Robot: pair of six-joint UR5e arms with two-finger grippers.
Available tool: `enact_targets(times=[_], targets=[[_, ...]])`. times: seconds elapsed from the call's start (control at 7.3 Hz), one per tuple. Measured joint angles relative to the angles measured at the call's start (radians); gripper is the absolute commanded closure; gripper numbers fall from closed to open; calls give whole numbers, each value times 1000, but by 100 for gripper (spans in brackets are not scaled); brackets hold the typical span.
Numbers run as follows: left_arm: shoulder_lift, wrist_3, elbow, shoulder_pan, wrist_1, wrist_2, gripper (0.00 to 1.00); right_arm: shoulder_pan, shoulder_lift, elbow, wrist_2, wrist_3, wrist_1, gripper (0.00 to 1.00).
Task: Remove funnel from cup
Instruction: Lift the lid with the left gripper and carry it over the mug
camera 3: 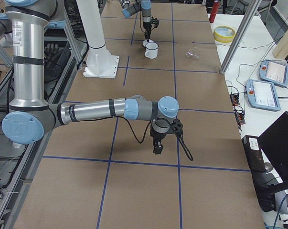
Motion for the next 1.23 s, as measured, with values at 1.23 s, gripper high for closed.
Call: enact_targets(times=[1.23], targets=[[-406,-32,-77,-106,525,-111,100,0,0,1,0,0,0,0]])
